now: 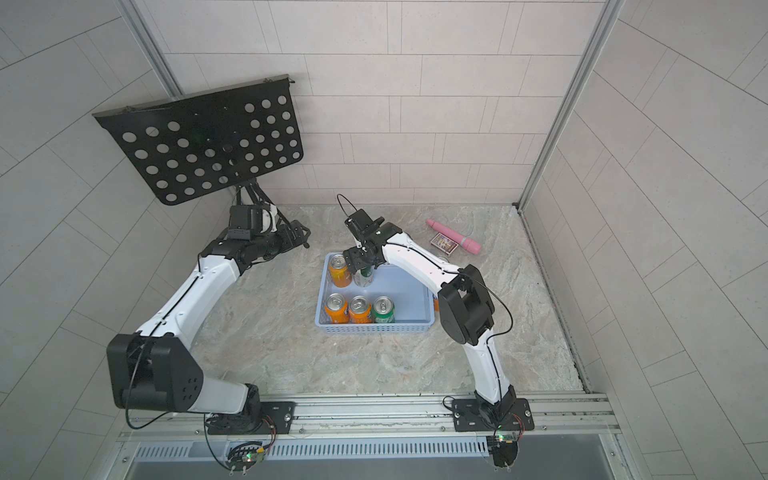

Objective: Take out the drinks from the basket
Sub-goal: Pick up the drink from the basket.

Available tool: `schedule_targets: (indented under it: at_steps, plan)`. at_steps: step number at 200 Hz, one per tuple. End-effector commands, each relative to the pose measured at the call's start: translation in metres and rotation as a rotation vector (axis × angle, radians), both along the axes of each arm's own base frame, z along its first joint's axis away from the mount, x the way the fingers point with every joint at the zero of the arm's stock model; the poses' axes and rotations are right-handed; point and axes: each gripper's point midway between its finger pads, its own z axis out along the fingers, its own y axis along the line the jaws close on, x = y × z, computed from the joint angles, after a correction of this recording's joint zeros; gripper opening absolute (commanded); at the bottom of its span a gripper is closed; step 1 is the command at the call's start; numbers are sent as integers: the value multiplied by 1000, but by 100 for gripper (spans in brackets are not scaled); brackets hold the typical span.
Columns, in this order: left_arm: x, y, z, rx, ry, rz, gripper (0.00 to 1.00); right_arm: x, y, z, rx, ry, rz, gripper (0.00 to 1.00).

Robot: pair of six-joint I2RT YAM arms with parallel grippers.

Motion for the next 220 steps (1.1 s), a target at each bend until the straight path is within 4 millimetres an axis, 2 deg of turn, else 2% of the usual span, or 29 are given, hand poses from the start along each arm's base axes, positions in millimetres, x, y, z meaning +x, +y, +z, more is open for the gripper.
schedule_targets:
  at_steps: [1, 53, 96, 121, 138, 170, 189, 220]
  plan:
    - [5, 0, 13, -27, -31, -5, 100, 0, 1, -12, -31, 21, -8, 89]
    - [5, 0, 15, -32, -39, -7, 100, 6, 7, -28, -39, 40, -11, 89]
    - [5, 1, 15, -33, -41, -2, 100, 4, 7, -46, -56, 81, -19, 87]
    - [5, 0, 15, -37, -39, -6, 100, 2, 5, -52, -68, 94, -21, 82]
    - [5, 0, 15, -39, -38, -4, 100, 2, 3, -50, -76, 90, -26, 79]
    - [5, 1, 13, -40, -36, -5, 100, 3, -1, -41, -82, 71, -33, 65]
    - [6, 1, 13, -43, -34, -3, 100, 3, -2, -33, -82, 62, -38, 56]
    - [7, -1, 10, -53, -25, -9, 100, 3, -6, -14, -80, 36, -46, 50]
